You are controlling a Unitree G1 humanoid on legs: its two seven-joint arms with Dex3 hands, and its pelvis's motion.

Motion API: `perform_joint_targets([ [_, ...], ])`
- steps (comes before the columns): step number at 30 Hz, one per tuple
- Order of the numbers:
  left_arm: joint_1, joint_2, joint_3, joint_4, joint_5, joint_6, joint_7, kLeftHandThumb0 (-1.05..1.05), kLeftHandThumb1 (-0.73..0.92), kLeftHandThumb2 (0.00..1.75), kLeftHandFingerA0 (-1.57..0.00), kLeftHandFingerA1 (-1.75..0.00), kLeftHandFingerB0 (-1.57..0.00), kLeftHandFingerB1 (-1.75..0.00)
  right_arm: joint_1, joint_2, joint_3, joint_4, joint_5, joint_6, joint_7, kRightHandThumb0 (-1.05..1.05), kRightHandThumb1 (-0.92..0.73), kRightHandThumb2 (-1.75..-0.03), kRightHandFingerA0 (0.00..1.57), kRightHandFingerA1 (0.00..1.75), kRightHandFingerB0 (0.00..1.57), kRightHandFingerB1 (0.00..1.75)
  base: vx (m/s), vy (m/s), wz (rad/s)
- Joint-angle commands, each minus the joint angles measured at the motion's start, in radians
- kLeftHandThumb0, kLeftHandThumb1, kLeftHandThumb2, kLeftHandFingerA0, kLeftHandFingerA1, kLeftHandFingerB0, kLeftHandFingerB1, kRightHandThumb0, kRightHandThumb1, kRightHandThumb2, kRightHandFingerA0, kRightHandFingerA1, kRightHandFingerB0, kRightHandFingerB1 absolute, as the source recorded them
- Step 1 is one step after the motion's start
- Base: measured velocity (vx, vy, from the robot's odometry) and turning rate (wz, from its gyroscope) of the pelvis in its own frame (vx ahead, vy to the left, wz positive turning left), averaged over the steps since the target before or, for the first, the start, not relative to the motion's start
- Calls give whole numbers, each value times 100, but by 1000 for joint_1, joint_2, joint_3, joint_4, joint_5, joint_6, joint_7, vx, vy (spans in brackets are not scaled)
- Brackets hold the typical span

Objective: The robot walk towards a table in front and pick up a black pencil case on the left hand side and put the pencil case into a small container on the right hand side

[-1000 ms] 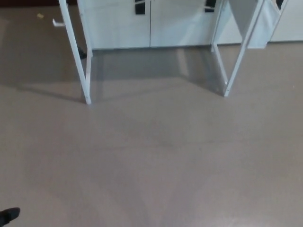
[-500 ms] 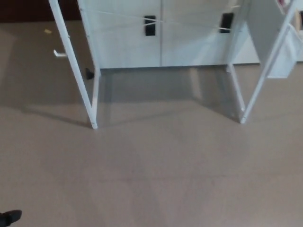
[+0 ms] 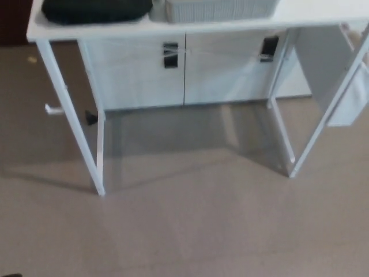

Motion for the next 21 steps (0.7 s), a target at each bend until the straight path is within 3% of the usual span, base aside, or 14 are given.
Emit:
perform_joint_targets([
  [1, 23, 11, -11, 6, 15, -11, 2, -21, 46, 59, -52, -47, -35, -39, 5, -12, -12, 22, 18, -13, 5, -33, -58, -58, 66, 50, 41, 39, 162, 124, 4],
  [5, 24, 9, -19, 6, 20, -9, 15, -20, 46, 58, -53, -47, -36, -39, 16, -13, -14, 7, 20, -19, 11, -35, -59, -58, 64, 48, 40, 38, 165, 40, 6],
  [6, 25, 10, -21, 8, 22, -15, 13, -16, 51, 54, -57, -45, -38, -36, 19, -14, -15, 10, 21, -20, 12, -43, -47, -74, 57, 58, 36, 48, 116, -53, 7],
  [8, 28, 12, -28, 5, 28, -23, 12, -17, 51, 55, -56, -45, -38, -36, 24, -13, -19, 17, 24, -22, 13, -44, -46, -75, 59, 59, 35, 48, 176, -83, 8],
  [9, 25, 11, -26, 8, 25, -23, 14, -17, 50, 55, -56, -46, -39, -37, 23, -11, -20, 17, 25, -15, 11, -36, -57, -57, 66, 50, 42, 38, 241, -135, 17],
  [21, 27, 13, -23, 9, 11, -16, -6, -20, 45, 58, -52, -47, -36, -40, 29, -7, -23, 9, 30, -16, 7, -34, -57, -57, 70, 54, 43, 39, 163, -42, -4],
])
